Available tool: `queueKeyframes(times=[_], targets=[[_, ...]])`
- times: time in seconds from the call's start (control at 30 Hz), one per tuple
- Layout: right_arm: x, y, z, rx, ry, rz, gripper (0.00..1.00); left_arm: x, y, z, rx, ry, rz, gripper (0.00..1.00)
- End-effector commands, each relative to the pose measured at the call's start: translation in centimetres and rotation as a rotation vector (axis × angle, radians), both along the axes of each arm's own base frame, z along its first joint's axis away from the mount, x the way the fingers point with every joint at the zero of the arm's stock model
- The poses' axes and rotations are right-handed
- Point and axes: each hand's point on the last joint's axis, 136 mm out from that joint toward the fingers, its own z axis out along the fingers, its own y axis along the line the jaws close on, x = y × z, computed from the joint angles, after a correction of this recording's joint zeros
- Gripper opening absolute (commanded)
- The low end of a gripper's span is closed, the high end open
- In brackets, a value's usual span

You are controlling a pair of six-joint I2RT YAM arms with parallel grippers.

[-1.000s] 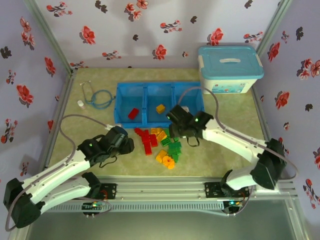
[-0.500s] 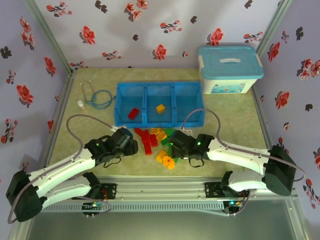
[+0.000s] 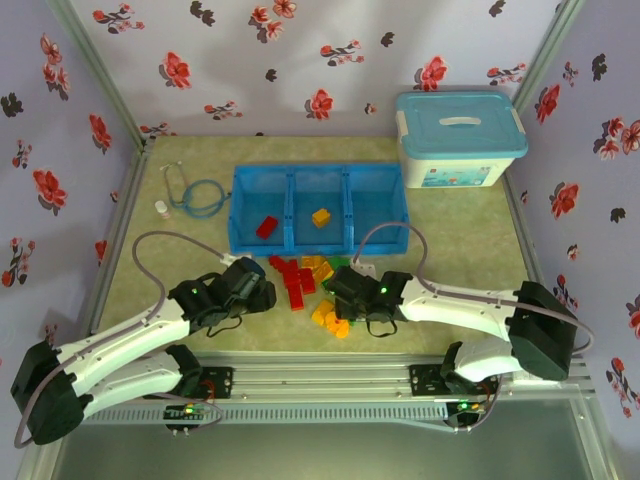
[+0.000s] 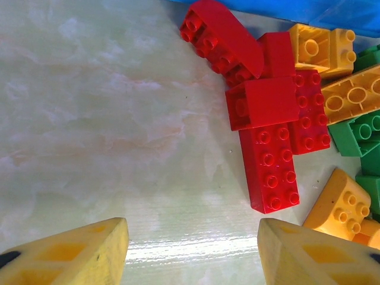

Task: Sort the legos into containers by color
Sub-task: Pick up the lego from the bottom-center of the table.

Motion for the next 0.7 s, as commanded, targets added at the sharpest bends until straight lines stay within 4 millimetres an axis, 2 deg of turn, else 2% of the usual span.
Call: queueKeyframes(times=[0.0,0.3,0.67], targets=[[-0.2,-0.6,-1.2,-0.022,0.007,-0.039,0.47,0.0,0.0,-0.3,-0.009,-0.003,0.017,0.59],[-0.7,-0.2,-2.7,-0.036,0.035,-0.046,0.46,-0.1,0.0,-0.5,-0.003,0.001,0.014,0.59],[-0.7,-1.1,-4.0,-0.084,0.037,-0.076,0.42,0.0,0.0,-0.7,0.002,0.001,0.012,0.59]])
